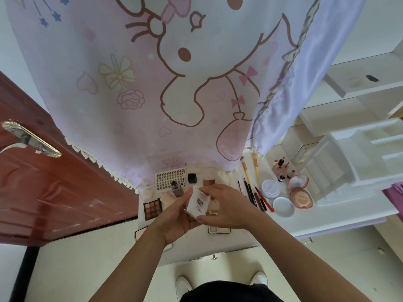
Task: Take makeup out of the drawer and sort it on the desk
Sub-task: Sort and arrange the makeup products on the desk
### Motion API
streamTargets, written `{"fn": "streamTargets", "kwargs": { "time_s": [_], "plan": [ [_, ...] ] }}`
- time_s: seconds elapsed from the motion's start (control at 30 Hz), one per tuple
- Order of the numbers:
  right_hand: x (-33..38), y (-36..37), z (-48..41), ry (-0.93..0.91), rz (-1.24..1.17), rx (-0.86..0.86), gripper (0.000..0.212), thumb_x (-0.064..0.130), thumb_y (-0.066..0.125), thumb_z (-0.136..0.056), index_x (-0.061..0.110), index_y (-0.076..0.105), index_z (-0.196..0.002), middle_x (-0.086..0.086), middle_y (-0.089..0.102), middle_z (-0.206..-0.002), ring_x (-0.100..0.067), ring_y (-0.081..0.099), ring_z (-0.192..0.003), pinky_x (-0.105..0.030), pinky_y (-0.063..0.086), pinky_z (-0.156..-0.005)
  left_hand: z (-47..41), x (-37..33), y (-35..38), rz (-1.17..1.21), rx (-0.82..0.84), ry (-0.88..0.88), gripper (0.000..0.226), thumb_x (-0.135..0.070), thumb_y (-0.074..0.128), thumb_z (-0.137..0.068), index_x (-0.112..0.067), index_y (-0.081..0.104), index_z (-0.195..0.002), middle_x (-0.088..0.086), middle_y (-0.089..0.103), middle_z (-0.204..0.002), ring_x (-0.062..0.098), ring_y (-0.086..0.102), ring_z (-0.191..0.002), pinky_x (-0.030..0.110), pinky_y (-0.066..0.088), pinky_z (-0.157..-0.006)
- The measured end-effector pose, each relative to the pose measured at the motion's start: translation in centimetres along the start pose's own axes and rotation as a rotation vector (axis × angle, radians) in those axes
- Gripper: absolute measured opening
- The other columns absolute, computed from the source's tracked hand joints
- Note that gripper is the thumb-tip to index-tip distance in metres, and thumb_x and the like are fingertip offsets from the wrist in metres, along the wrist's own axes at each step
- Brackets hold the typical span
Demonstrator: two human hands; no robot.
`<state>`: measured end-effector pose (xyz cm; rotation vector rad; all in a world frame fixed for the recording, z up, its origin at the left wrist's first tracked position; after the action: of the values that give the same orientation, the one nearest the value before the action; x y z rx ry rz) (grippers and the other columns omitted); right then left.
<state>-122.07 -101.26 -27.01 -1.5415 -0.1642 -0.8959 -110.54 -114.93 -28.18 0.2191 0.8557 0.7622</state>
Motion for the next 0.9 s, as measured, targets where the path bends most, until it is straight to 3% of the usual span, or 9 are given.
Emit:
{"fn": "streamTargets", "kwargs": {
  "time_s": [0.2,0.47,0.6,0.67,0.73,0.83,0.9],
  "plan": [
    [1.2,0.3,-0.2,-0.058,0.109,0.016,0.082,0.064,0.065,-0.076,0.023,0.047,-0.144,0.006,0.059,-0.122,-0.014,0.057,-0.111,-0.029,0.052,-0.092,0.9,0.0,0.3,0.024,-0.020,0.026,0.038,-0.038,0.060,-0.091,-0.011,0.073,-0.113,0.023,0.068,-0.114,0.036,0.068,-0.100,0.042,0.061,-0.079],
    [1.5,0.6,-0.4,-0.077,0.059,0.028,0.067,0.062,0.069,-0.063,0.023,0.061,-0.118,0.010,0.060,-0.097,-0.010,0.057,-0.090,-0.020,0.045,-0.078,1.0,0.2,-0.2,-0.004,-0.041,0.016,0.033,-0.035,0.060,-0.090,-0.009,0.078,-0.100,0.022,0.069,-0.109,0.034,0.068,-0.099,0.047,0.058,-0.081],
    [1.8,0.0,-0.3,-0.123,-0.033,0.005,0.045,0.058,0.060,-0.075,0.022,0.071,-0.100,0.009,0.065,-0.080,-0.006,0.054,-0.069,-0.016,0.038,-0.063,1.1,0.2,-0.7,-0.010,-0.015,0.010,0.046,-0.035,0.059,-0.096,0.003,0.066,-0.121,0.025,0.063,-0.127,0.036,0.063,-0.107,0.050,0.056,-0.088],
    [1.6,-0.6,-0.2,-0.094,-0.095,0.013,0.029,0.044,0.064,-0.083,0.021,0.075,-0.097,0.009,0.066,-0.073,-0.003,0.050,-0.058,-0.014,0.037,-0.058,1.1,0.3,-0.9,-0.012,0.007,-0.012,0.055,-0.034,0.065,-0.094,0.008,0.058,-0.129,0.029,0.056,-0.134,0.040,0.057,-0.112,0.055,0.047,-0.099],
    [1.3,-1.1,-0.2,-0.009,-0.205,-0.007,0.020,0.032,0.063,-0.091,0.015,0.074,-0.088,0.002,0.064,-0.067,-0.006,0.046,-0.050,-0.019,0.039,-0.051,1.1,0.5,-0.9,0.022,0.014,-0.026,0.064,-0.035,0.071,-0.088,0.009,0.055,-0.131,0.033,0.054,-0.134,0.043,0.057,-0.110,0.055,0.047,-0.100],
    [0.7,-1.6,-0.3,0.093,-0.334,-0.096,0.025,0.037,0.061,-0.096,0.016,0.071,-0.106,0.002,0.072,-0.085,-0.011,0.067,-0.070,-0.023,0.056,-0.062,1.0,0.6,-1.0,0.090,0.014,-0.044,0.060,-0.037,0.065,-0.091,0.008,0.056,-0.129,0.034,0.057,-0.128,0.041,0.062,-0.104,0.047,0.054,-0.087],
    [-0.3,-1.6,-0.5,0.172,-0.381,-0.168,0.026,0.044,0.062,-0.095,0.024,0.070,-0.110,0.010,0.073,-0.091,-0.005,0.069,-0.081,-0.022,0.057,-0.072,0.9,0.8,-1.4,0.111,0.021,-0.053,0.054,-0.039,0.059,-0.093,0.005,0.063,-0.122,0.032,0.059,-0.126,0.040,0.063,-0.101,0.045,0.054,-0.084]
  ]
}}
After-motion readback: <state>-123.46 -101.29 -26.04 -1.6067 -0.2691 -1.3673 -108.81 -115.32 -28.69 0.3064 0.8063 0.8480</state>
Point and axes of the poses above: each hand's wrist, its own z-axis away from the middle knuckle, its own y-axis out of the palm, x = y × z, the point moved 2 cm from there along -z, towards the middle knuckle
